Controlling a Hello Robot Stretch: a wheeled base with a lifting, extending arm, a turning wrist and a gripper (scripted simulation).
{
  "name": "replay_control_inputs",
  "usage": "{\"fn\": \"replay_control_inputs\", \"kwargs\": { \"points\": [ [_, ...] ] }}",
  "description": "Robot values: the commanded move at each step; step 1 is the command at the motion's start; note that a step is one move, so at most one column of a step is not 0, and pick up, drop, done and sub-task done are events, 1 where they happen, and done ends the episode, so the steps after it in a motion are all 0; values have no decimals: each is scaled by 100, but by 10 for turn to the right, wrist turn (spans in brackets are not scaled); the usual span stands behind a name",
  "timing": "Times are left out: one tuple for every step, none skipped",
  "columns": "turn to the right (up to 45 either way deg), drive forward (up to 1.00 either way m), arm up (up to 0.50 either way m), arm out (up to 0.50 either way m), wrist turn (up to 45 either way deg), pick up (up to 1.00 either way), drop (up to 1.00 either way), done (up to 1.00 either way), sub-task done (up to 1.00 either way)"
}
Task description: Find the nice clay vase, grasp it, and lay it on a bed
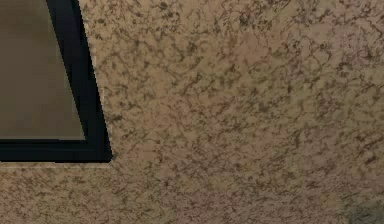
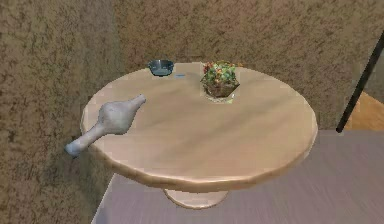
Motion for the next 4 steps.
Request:
{"fn": "replay_control_inputs", "kwargs": {
  "points": [
    [-90,0,0,0,0,0,0,0,0],
    [0,0,50,0,0,0,0,0,0],
    [0,0,38,0,0,0,0,0,0],
    [0,0,0,50,0,0,0,0,0]
  ]
}}
